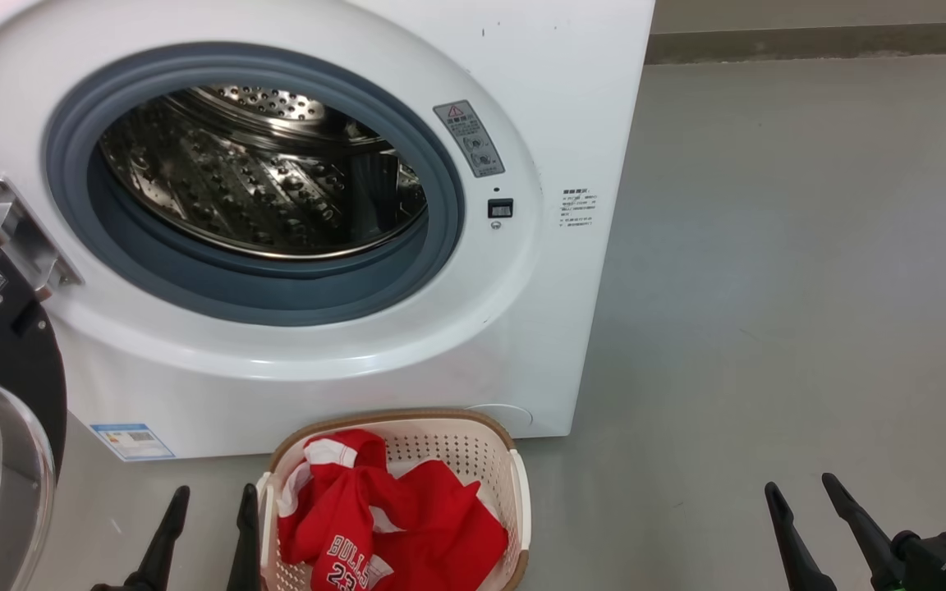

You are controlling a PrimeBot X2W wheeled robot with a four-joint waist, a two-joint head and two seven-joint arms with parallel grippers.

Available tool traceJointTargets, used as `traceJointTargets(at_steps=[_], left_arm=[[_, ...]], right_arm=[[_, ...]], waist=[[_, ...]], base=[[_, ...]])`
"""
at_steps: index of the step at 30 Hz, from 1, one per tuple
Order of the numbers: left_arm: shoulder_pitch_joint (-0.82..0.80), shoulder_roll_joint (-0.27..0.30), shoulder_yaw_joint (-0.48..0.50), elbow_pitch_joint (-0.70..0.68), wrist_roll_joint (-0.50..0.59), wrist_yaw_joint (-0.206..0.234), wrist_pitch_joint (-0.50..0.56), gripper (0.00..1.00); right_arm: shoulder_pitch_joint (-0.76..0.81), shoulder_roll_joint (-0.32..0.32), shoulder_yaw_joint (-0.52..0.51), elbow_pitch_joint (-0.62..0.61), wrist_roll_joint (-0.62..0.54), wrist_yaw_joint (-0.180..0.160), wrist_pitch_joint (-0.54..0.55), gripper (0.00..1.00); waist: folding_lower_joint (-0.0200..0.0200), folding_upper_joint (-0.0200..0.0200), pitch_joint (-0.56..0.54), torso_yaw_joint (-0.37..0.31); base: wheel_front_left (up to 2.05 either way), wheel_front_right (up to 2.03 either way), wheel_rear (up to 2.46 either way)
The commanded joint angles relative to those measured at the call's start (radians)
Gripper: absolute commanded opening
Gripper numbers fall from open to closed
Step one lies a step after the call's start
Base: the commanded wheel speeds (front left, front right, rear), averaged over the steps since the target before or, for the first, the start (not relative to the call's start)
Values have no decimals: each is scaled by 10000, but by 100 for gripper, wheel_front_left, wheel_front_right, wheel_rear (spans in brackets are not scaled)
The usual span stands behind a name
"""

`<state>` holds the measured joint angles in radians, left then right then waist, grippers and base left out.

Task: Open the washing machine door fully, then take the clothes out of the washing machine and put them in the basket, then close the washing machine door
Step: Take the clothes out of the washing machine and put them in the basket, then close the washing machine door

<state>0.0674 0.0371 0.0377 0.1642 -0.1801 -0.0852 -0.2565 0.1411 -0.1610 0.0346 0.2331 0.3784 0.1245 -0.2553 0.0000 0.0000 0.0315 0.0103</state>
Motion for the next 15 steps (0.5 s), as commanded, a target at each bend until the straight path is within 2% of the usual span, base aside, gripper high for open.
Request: traceJointTargets(at_steps=[1, 7, 15], left_arm=[[-108, 131, 288, -313, -46, 115, -53, 100], [-119, 131, 229, -366, -42, 176, -53, 100], [-97, 131, 205, -405, -58, 200, -53, 100]], right_arm=[[-106, -255, 133, -262, 91, 62, -65, 100], [-121, -275, 120, -273, 99, 62, -65, 100], [-135, -275, 134, -296, 104, 62, -65, 100]], waist=[[0, 0, 10, 3], [0, 0, 29, 22], [0, 0, 62, 37]], base=[[-31, 31, 0], [-79, 79, 0], [-155, 155, 0]])
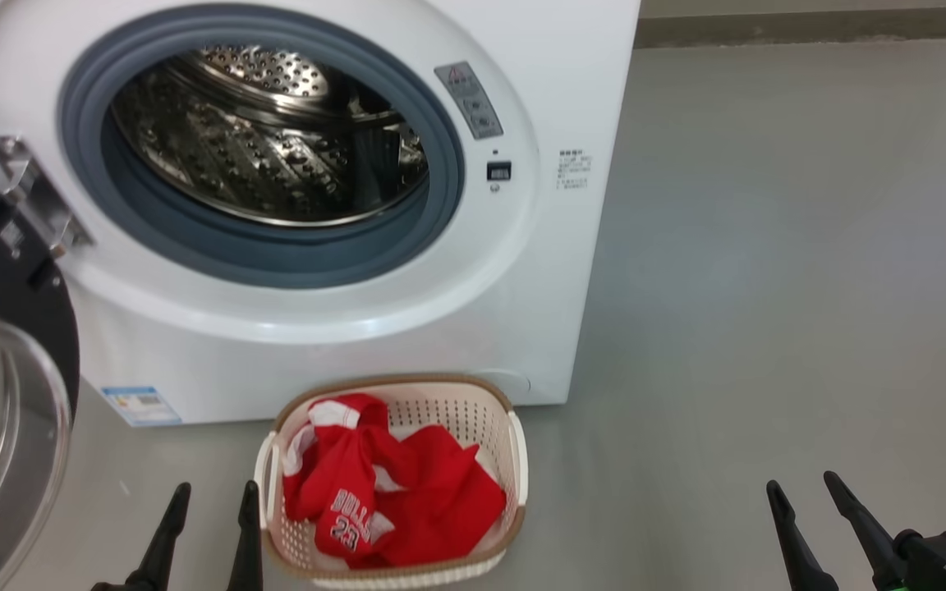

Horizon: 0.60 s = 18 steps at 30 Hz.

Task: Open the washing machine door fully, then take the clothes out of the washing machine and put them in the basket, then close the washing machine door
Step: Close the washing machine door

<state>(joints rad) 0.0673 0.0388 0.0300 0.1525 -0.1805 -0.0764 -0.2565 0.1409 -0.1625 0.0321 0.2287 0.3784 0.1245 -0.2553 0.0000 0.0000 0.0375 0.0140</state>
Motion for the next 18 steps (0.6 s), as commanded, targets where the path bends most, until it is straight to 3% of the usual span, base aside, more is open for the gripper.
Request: traceJointTargets(at_steps=[1, 9, 18], left_arm=[[-94, 114, 280, -291, -48, 115, -53, 100], [-119, 114, 287, -294, -66, 101, -53, 100], [-124, 114, 294, -241, -103, 106, -53, 100]], right_arm=[[-134, -258, 157, -254, 103, 62, -65, 100], [-189, -236, 197, -243, 109, 62, -65, 100], [-172, -239, 197, -220, 112, 62, -65, 100]], waist=[[0, 0, 7, 5], [0, 0, 42, 21], [0, 0, -31, 44]], base=[[-177, 177, 0], [-133, 133, 0], [-26, 26, 0]])
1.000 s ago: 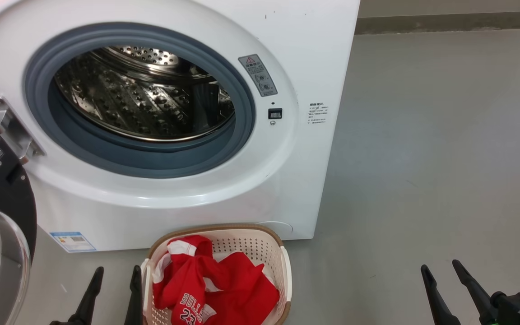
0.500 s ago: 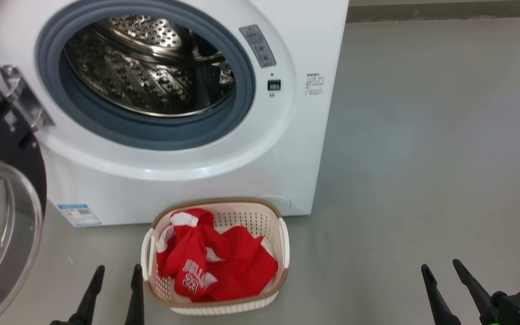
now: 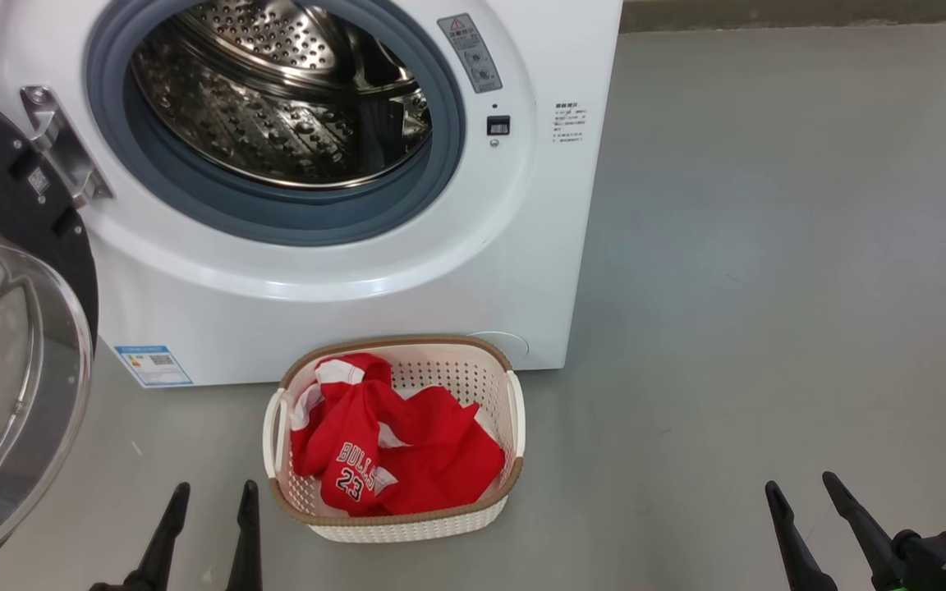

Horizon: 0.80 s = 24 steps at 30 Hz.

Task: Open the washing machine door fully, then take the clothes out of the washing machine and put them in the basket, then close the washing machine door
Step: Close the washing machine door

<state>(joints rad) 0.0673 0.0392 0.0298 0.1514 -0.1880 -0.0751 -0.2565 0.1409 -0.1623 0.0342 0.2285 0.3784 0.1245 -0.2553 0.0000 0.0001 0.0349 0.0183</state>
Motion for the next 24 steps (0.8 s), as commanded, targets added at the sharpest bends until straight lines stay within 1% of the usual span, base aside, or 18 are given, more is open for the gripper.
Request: traceJointTargets(at_steps=[1, 8, 12, 16, 21, 22, 24], left_arm=[[-118, 110, 295, -220, -67, 87, -53, 100], [-64, 110, 264, -177, -105, 112, -53, 100], [-51, 110, 248, -132, -186, 154, -53, 100], [-24, 110, 236, -24, -266, 253, -53, 100], [87, 110, 261, 61, -453, 480, -53, 100], [87, 110, 261, 61, -453, 480, -53, 100], [170, 110, 266, 77, -500, 547, -53, 100]], right_arm=[[-176, -243, 184, -213, 112, 62, -65, 100], [-176, -225, 265, -197, 98, 62, -65, 100], [-196, -236, 336, -185, 98, 62, -65, 100], [-221, -305, 501, -153, 117, 62, -65, 100], [-330, -408, 820, -103, 141, 62, -65, 100], [-330, -408, 820, -103, 141, 62, -65, 100], [-397, -463, 964, -73, 154, 62, -65, 100]], waist=[[0, -1, -18, 0], [0, -1, -95, 94], [0, -1, -102, 300], [0, -1, -106, 631], [0, -1, -116, 1233], [0, -1, -116, 1233], [0, -1, -120, 1521]], base=[[0, 0, 0], [0, 0, 0], [0, 0, 0], [0, 0, 0], [0, 0, 0], [0, 0, 0], [0, 0, 0]])
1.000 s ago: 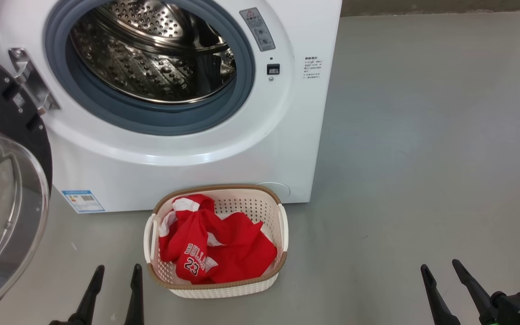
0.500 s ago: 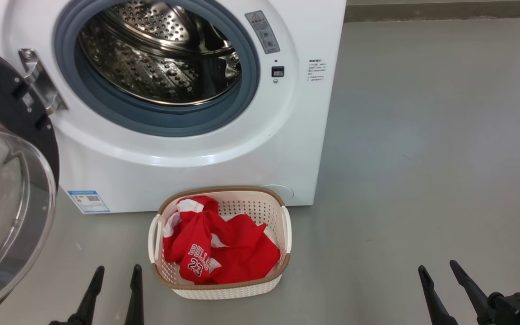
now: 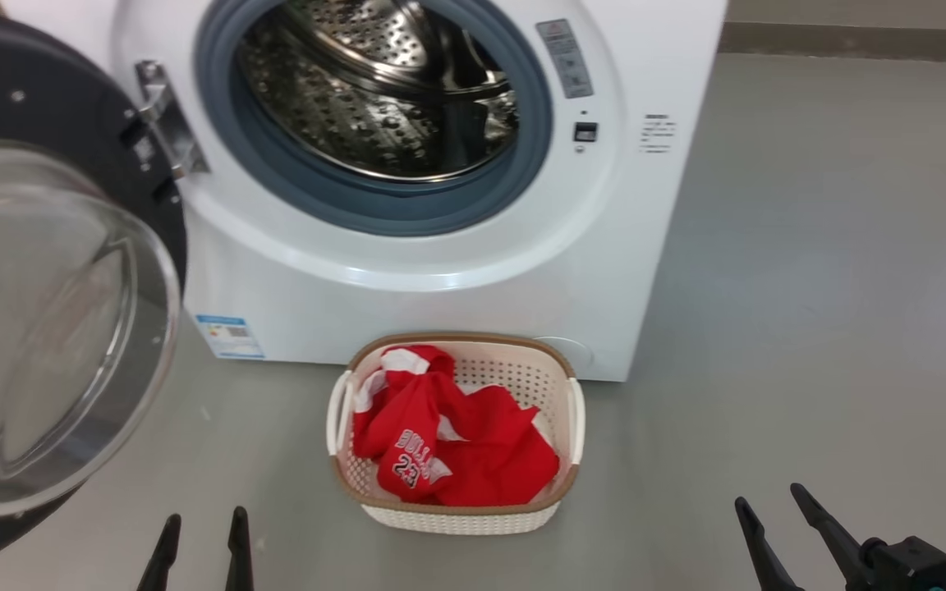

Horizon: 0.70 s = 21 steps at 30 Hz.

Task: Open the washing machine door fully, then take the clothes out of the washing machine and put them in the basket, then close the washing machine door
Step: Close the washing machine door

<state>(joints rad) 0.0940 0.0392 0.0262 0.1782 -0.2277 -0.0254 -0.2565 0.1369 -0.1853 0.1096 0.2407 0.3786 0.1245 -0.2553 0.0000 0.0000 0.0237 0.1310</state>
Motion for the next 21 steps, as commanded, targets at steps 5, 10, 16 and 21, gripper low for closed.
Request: traceJointTargets(at_steps=[5, 10, 16, 21], left_arm=[[50, 110, 285, -217, -221, 254, -53, 100], [166, 110, 199, -247, -209, 385, -53, 100], [240, 110, 178, -180, -211, 472, -53, 100], [368, 110, 251, -176, -340, 608, -53, 100]], right_arm=[[-490, -376, 413, -121, 190, 62, -65, 100], [-556, -468, 582, -66, 240, 62, -65, 100], [-658, -514, 857, -11, 279, 62, -65, 100], [-809, -525, 1159, 22, 291, 62, -65, 100]], waist=[[0, 0, -65, 1200], [0, 0, -139, 2046], [0, 0, -185, 2995], [0, 0, -177, 3540]], base=[[0, 0, 0], [0, 0, 0], [0, 0, 0], [0, 0, 0]])
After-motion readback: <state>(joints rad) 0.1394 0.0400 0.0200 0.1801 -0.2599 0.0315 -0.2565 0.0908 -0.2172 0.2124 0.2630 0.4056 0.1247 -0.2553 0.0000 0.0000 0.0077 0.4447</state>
